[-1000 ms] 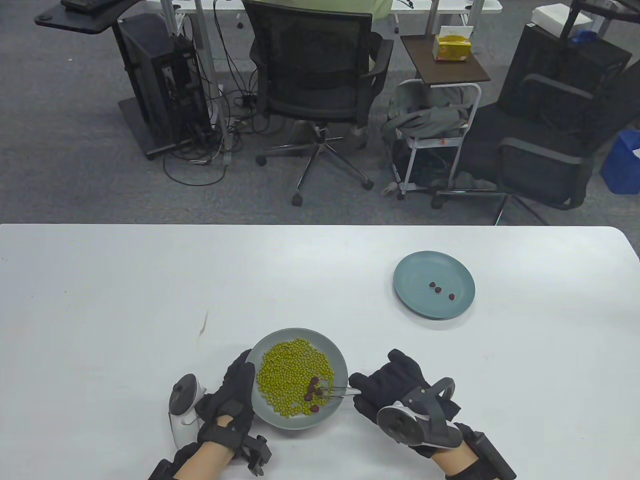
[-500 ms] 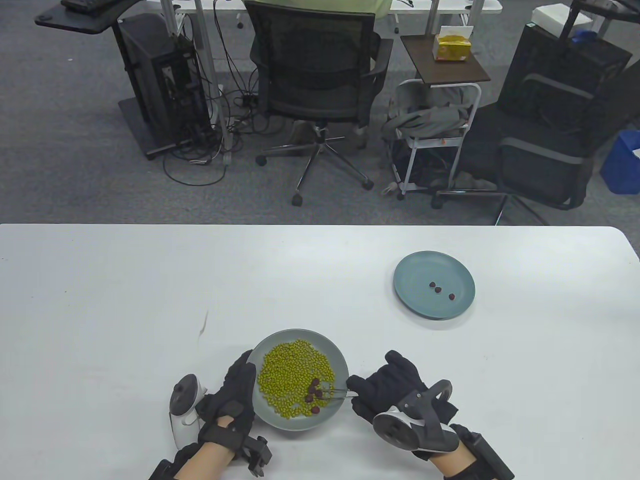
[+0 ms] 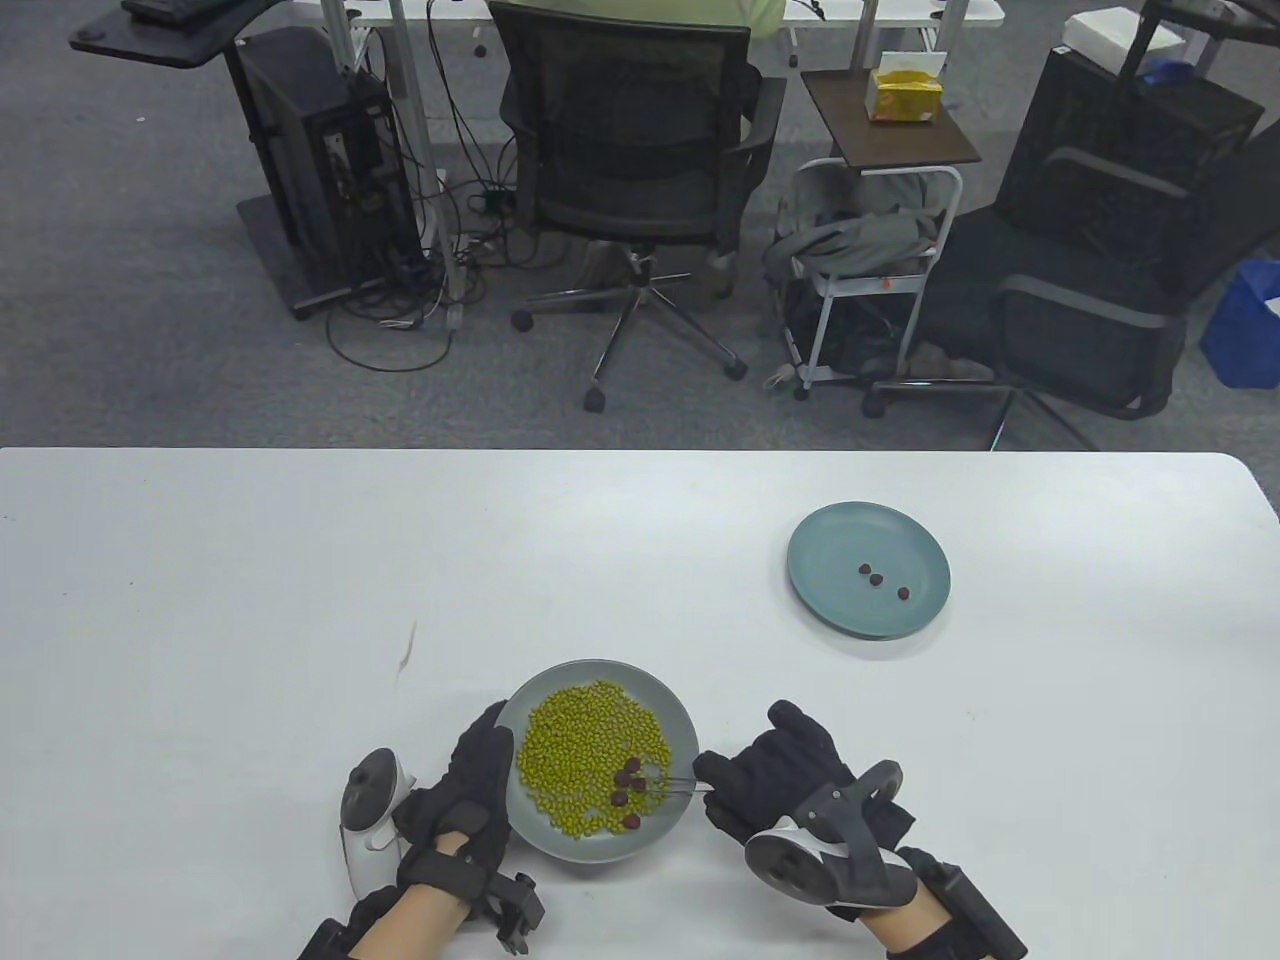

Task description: Pick cranberries with tweezers into plate

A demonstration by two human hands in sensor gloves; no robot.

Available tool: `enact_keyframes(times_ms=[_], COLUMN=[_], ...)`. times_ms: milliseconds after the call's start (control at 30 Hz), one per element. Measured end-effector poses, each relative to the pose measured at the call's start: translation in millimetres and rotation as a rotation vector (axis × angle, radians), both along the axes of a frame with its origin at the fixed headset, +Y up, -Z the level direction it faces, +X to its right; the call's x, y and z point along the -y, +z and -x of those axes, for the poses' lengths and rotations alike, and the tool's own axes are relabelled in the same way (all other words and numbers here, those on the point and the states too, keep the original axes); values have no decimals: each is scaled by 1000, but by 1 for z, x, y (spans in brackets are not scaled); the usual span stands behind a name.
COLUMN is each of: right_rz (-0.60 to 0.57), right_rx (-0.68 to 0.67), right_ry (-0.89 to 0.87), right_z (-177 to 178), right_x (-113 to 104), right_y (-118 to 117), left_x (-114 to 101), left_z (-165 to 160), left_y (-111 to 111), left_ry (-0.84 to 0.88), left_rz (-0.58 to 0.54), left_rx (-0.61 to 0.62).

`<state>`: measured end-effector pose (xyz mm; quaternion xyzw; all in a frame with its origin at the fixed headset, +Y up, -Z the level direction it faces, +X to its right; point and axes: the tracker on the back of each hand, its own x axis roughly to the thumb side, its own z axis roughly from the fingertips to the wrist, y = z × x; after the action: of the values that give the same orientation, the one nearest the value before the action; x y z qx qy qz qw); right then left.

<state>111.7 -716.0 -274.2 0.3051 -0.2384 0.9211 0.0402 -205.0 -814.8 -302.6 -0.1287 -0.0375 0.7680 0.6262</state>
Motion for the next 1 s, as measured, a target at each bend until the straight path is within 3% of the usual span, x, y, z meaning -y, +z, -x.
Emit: enact_keyframes(times_ms=[200, 267, 333, 433, 500, 567, 667, 800, 1000], right_rz=[11, -6, -30, -2, 56, 208, 303, 375, 413], right_rx=[12, 57, 117, 322, 436, 635, 804, 930, 1022], right_ry=[-58, -105, -151, -185, -199, -210, -142, -119, -85], right_z=[-8, -22, -39, -76, -95, -124, -143, -152, -149], right_x=[-7, -18, -30, -41, -36, -17, 2, 24, 37], right_y=[-2, -8, -15, -44, -68, -108, -141, -169, -192], left_x=[0, 1, -1, -4, -5, -6, -5, -3, -3], left_z=[-1, -3, -5, -7, -9, -11, -12, -13, -13], left_y=[0, 1, 2, 4, 5, 5, 6, 7, 6], left_ry=[1, 21, 29, 25, 30, 26, 17, 12, 18], left_rz=[4, 17, 21, 3, 0, -5, -9, 1, 5], left_rx=[2, 4, 9, 21, 30, 41, 50, 56, 53])
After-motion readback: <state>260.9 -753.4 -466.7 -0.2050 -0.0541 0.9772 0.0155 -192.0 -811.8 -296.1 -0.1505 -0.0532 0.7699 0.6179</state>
